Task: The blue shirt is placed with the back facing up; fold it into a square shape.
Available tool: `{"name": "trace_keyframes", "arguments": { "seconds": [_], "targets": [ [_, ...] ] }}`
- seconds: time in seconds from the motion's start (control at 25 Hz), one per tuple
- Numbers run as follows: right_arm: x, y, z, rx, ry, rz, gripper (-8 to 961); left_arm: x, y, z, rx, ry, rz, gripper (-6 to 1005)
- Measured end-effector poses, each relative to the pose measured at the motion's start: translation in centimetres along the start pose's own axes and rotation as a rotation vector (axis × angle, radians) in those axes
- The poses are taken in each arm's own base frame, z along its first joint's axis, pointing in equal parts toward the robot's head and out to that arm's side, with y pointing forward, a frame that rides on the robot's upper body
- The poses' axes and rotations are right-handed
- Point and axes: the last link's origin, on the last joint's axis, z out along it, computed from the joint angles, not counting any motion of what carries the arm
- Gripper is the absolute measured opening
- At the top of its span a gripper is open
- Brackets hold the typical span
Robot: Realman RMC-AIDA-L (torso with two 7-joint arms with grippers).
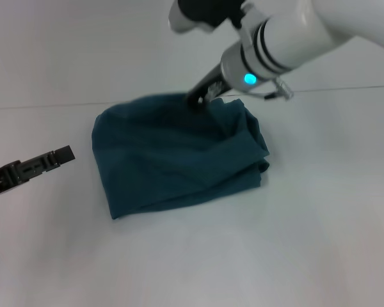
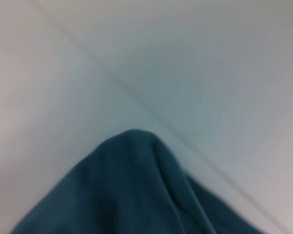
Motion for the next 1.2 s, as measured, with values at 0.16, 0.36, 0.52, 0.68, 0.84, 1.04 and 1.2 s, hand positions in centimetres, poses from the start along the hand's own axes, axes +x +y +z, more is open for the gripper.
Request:
{"name": "trace_keyframes", "arguments": {
  "seconds": [0.16, 0.36, 0.52, 0.68, 0.84, 1.04, 1.2],
  "targets": [
    [-0.9, -1.3, -0.9, 0.053, -0.026, 0.029, 48, 0.1, 0.0, 0.0, -0.002, 0.005, -0.002, 709],
    [-1.3, -2.6, -1.6, 0.066, -0.054, 0.083, 47, 0.2, 0.0, -0.1, -0.002, 0.007, -0.006, 709],
    [-1.2, -3.5, -2.1, 0.086, -0.059, 0.111, 49, 0.3, 0.0, -0.1, -0.001, 0.01, -0.007, 709],
    [-0.8, -4.7, -2.5, 0.111, -0.058, 0.146, 48, 0.4, 0.0, 0.0, -0.002, 0.011, -0.007, 709],
    [-0.2, -5.3, -2.5, 0.127, -0.056, 0.161, 47, 0.4, 0.0, 0.0, -0.002, 0.011, -0.008, 709],
    [0.7, -5.6, -1.6, 0.147, -0.047, 0.164, 48, 0.3, 0.1, 0.1, -0.003, 0.011, -0.011, 709],
    [1.4, -5.5, -0.7, 0.173, -0.035, 0.15, 49, 0.2, 0.1, 0.1, -0.004, 0.011, -0.014, 708]
  ]
}}
